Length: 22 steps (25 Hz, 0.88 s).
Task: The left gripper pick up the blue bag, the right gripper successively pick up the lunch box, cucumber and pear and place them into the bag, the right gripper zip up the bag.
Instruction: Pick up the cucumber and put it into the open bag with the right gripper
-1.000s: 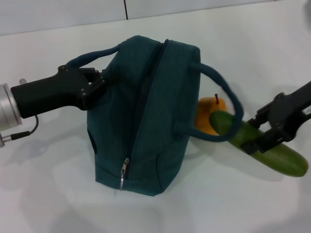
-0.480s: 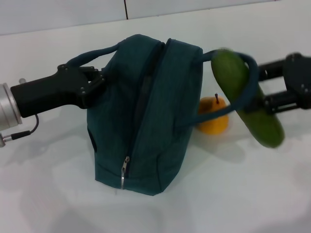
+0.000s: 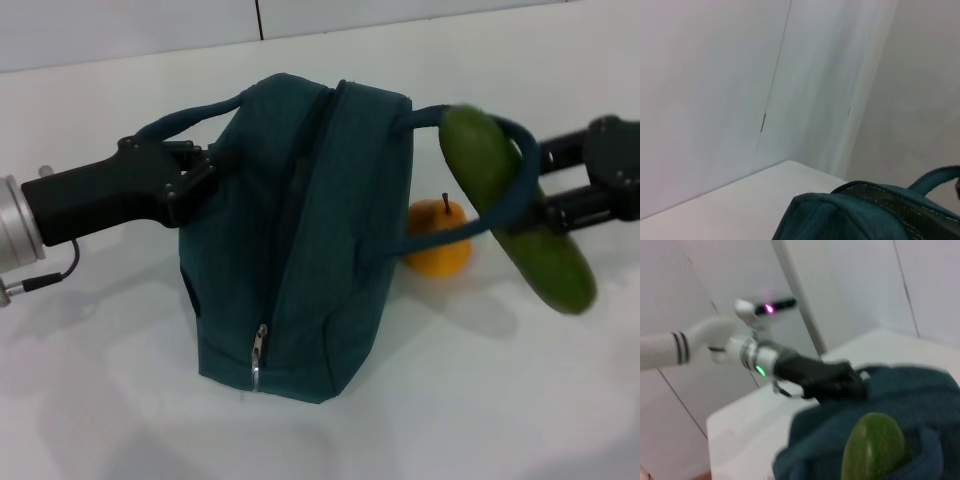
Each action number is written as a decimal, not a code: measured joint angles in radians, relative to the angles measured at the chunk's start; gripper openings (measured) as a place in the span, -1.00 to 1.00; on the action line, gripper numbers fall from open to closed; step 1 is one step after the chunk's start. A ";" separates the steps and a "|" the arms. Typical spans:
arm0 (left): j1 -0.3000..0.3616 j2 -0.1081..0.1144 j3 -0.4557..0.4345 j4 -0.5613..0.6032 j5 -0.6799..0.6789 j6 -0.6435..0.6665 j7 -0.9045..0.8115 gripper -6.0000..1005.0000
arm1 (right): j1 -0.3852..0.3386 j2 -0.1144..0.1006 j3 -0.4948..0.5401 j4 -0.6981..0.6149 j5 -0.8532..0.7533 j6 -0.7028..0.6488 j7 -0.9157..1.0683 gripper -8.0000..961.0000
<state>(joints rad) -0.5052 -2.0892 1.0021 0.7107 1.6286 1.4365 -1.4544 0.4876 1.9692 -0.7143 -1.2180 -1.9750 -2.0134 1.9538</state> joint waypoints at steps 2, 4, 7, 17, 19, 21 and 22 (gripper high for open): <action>-0.003 0.000 0.001 0.000 0.000 0.000 0.000 -0.89 | 0.012 -0.004 0.000 0.000 -0.066 0.000 0.041 0.33; -0.005 0.000 0.003 0.000 0.000 0.000 0.000 -0.89 | 0.019 -0.011 -0.001 -0.003 -0.116 0.000 0.078 0.33; -0.007 0.000 0.003 -0.001 0.000 -0.001 -0.002 -0.89 | 0.031 -0.032 0.003 -0.007 -0.182 0.016 0.125 0.33; -0.008 0.000 0.002 -0.001 0.004 -0.001 -0.016 -0.89 | 0.027 -0.048 0.046 0.001 -0.206 0.150 0.161 0.34; -0.008 0.000 0.002 -0.001 0.003 0.000 -0.016 -0.89 | 0.025 -0.035 0.086 0.001 -0.150 0.166 0.125 0.34; -0.008 0.000 0.003 -0.001 0.003 0.000 -0.006 -0.89 | 0.023 -0.021 0.125 0.015 -0.054 0.169 0.061 0.34; -0.007 0.000 0.003 0.000 0.002 0.001 0.003 -0.89 | 0.021 -0.014 0.142 0.027 0.008 0.167 0.020 0.34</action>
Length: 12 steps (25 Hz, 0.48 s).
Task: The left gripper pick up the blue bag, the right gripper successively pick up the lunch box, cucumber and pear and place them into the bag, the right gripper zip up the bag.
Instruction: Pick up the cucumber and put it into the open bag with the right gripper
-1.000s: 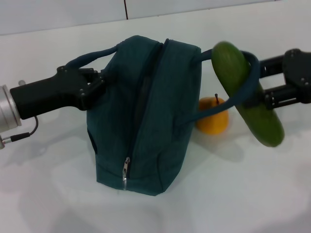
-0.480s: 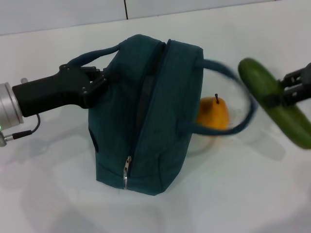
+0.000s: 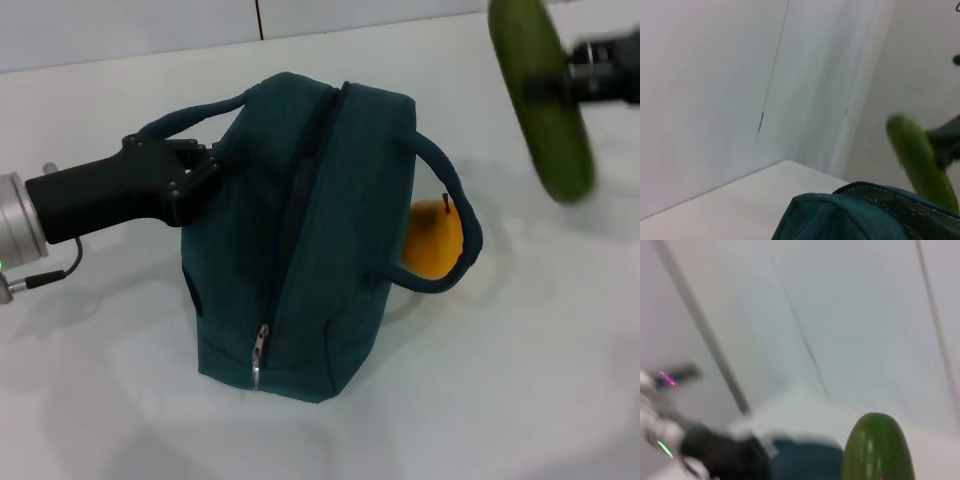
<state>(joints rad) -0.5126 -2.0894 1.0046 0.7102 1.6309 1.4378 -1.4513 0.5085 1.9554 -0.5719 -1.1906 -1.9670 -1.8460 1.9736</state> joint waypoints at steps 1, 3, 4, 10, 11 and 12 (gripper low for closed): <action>0.000 0.000 0.000 0.000 0.000 0.002 0.005 -0.89 | -0.003 0.006 0.006 0.021 0.070 -0.003 -0.035 0.35; 0.001 0.000 0.000 0.004 -0.001 0.016 0.011 -0.89 | -0.010 0.010 0.002 0.062 0.186 -0.009 -0.098 0.35; 0.001 0.000 0.000 0.005 -0.003 0.023 0.011 -0.89 | -0.010 0.013 -0.004 0.081 0.226 -0.011 -0.122 0.35; 0.000 0.001 0.002 0.007 -0.034 0.065 0.008 -0.89 | 0.016 0.025 -0.009 0.217 0.380 -0.014 -0.213 0.35; -0.001 0.001 0.002 0.007 -0.037 0.068 0.008 -0.89 | 0.022 0.025 -0.010 0.234 0.399 -0.015 -0.221 0.35; -0.001 0.001 0.003 0.007 -0.039 0.070 0.010 -0.89 | 0.030 0.026 -0.011 0.248 0.410 -0.016 -0.230 0.35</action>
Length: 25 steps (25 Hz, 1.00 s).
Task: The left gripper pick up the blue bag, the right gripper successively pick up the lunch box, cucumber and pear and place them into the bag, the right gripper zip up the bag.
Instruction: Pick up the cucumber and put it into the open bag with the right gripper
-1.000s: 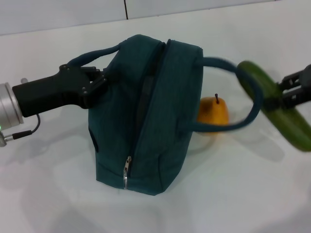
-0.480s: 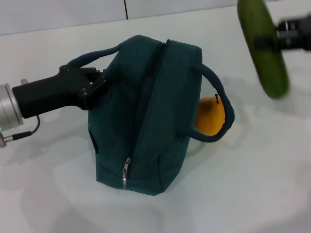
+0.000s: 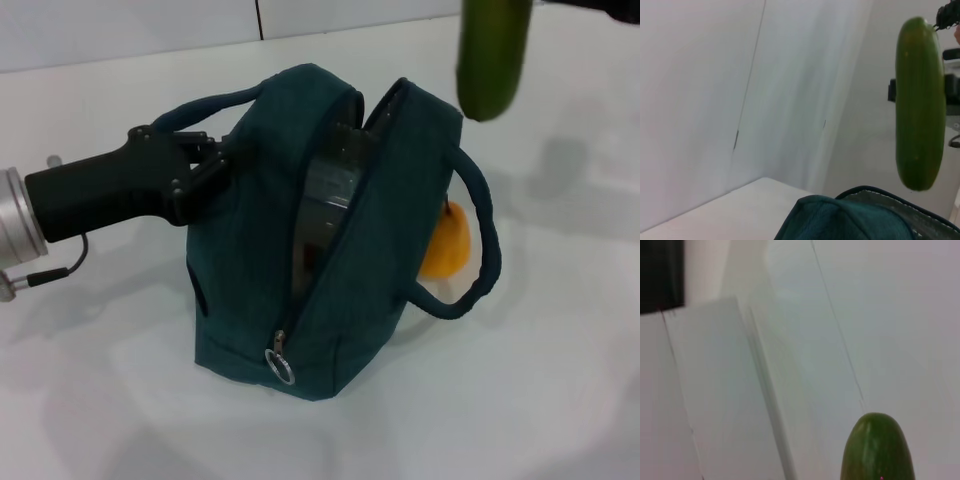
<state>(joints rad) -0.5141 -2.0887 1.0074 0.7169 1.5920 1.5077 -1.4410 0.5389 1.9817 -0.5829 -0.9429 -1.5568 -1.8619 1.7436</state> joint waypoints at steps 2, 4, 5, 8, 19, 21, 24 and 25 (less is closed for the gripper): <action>-0.001 0.000 0.000 -0.004 0.000 0.001 0.003 -0.89 | 0.020 0.009 -0.006 0.037 0.020 -0.002 -0.029 0.35; -0.003 0.000 0.002 -0.005 0.001 0.001 0.004 -0.89 | 0.036 0.020 -0.014 0.070 0.027 -0.003 -0.058 0.36; -0.004 0.000 0.003 -0.006 0.002 0.001 0.003 -0.89 | 0.047 0.025 -0.021 0.089 0.028 -0.003 -0.072 0.36; -0.004 -0.001 0.008 -0.006 -0.001 0.001 0.003 -0.89 | 0.083 0.028 -0.046 0.139 0.029 0.006 -0.098 0.36; -0.002 -0.002 0.032 -0.006 -0.047 0.003 0.032 -0.89 | 0.159 0.031 -0.174 0.193 0.030 0.067 -0.123 0.37; -0.002 -0.002 0.037 -0.006 -0.054 0.003 0.033 -0.89 | 0.156 0.031 -0.216 0.193 0.028 0.088 -0.138 0.37; -0.003 -0.002 0.038 -0.006 -0.055 0.003 0.033 -0.89 | 0.143 0.031 -0.269 0.196 0.028 0.122 -0.163 0.37; -0.004 -0.002 0.038 -0.007 -0.055 0.003 0.033 -0.89 | 0.140 0.031 -0.289 0.202 0.027 0.131 -0.168 0.37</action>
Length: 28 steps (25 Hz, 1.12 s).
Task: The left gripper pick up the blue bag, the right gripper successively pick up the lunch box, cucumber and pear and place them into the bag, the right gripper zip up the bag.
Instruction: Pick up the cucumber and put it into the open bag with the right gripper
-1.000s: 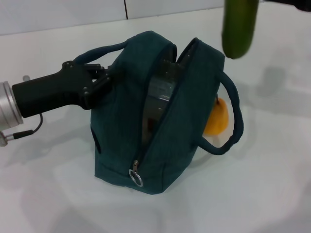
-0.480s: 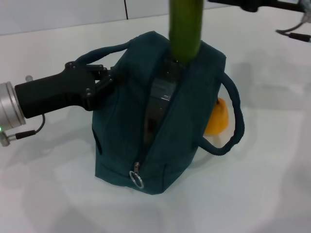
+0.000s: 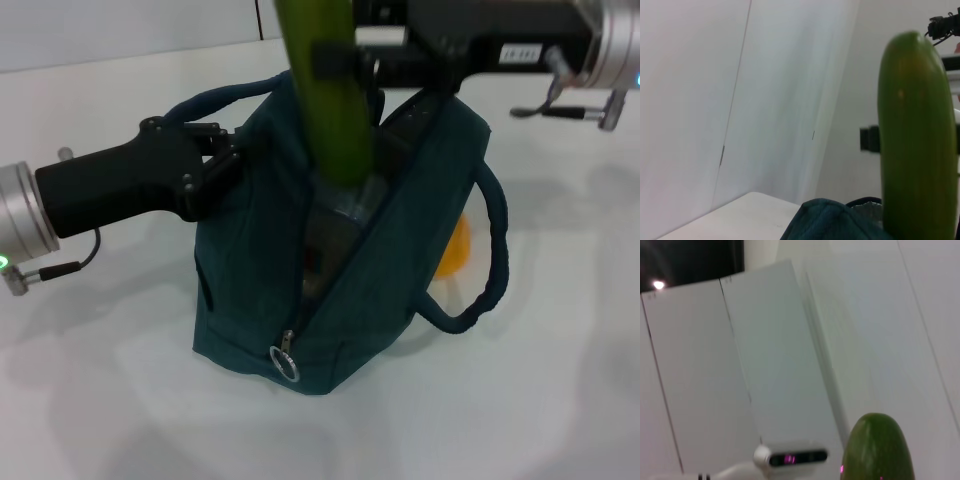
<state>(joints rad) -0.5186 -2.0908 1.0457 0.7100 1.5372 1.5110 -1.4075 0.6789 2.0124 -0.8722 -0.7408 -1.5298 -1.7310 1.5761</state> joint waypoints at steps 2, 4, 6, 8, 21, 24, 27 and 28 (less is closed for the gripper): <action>-0.001 0.000 0.000 -0.001 0.001 -0.001 0.000 -0.89 | -0.005 0.000 -0.025 0.013 -0.004 0.005 -0.012 0.37; -0.002 0.000 0.000 -0.001 0.001 -0.003 0.000 -0.89 | -0.019 0.000 -0.043 0.022 -0.006 0.004 -0.049 0.37; -0.003 0.000 0.001 -0.001 0.000 -0.006 0.000 -0.89 | -0.036 0.001 -0.060 0.027 -0.006 0.005 -0.095 0.38; -0.004 0.001 0.000 -0.001 0.000 -0.009 0.001 -0.89 | -0.049 0.001 -0.081 0.039 -0.006 0.013 -0.131 0.38; -0.013 0.002 -0.002 -0.001 -0.001 -0.014 0.002 -0.89 | -0.070 0.009 -0.123 0.148 0.003 0.029 -0.226 0.39; -0.014 0.002 -0.004 -0.001 -0.001 -0.014 0.005 -0.89 | -0.084 0.009 -0.124 0.149 0.011 0.027 -0.244 0.39; -0.014 0.002 -0.005 -0.001 -0.001 -0.014 0.014 -0.89 | -0.089 0.009 -0.120 0.149 0.017 0.026 -0.246 0.39; -0.014 0.002 -0.005 -0.001 -0.002 -0.014 0.014 -0.89 | -0.090 0.008 -0.119 0.149 0.017 0.026 -0.246 0.42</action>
<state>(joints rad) -0.5322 -2.0892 1.0408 0.7086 1.5356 1.4969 -1.3932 0.5893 2.0209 -0.9912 -0.5923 -1.5126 -1.7049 1.3302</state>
